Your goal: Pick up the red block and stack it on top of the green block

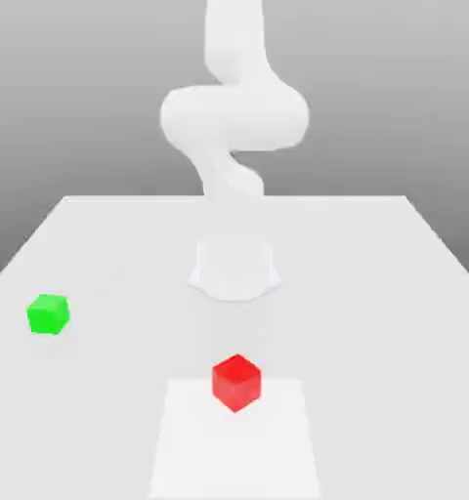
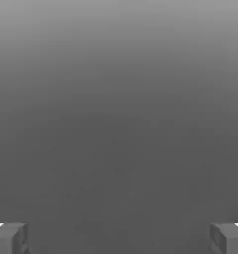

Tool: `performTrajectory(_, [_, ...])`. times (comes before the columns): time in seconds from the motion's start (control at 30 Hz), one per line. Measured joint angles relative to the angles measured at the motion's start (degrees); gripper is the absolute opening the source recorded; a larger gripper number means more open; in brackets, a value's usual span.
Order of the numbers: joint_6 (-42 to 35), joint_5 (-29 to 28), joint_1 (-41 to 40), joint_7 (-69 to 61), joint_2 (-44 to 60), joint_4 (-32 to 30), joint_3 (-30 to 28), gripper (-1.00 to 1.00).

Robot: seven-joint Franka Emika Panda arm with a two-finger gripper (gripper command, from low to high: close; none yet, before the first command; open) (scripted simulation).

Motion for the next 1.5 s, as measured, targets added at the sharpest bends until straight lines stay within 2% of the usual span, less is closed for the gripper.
performTrajectory(0.43, [17.9,-2.3,6.5,-23.9,23.2,-23.0,-7.0,0.00])
performTrajectory(0.57, [25.8,-2.1,7.7,-32.8,33.9,-30.1,-8.1,0.00])
performTrajectory(0.67, [33.1,1.6,8.2,-37.9,43.1,-31.0,-7.2,0.00])
performTrajectory(0.77, [38.6,5.7,5.4,-41.1,49.7,-30.3,-3.5,0.00])
performTrajectory(0.8, [40.4,6.5,4.2,-41.7,51.8,-30.0,-2.1,-1.00])
performTrajectory(1.03, [40.8,6.9,4.0,-42.0,52.3,-30.0,-1.8,-1.00])
performTrajectory(1.27, [29.7,-0.3,4.3,-36.9,39.4,-31.8,-4.2,-1.00])
performTrajectory(1.5, [24.3,-4.8,-7.6,-30.4,34.4,-30.9,-12.1,-1.00])
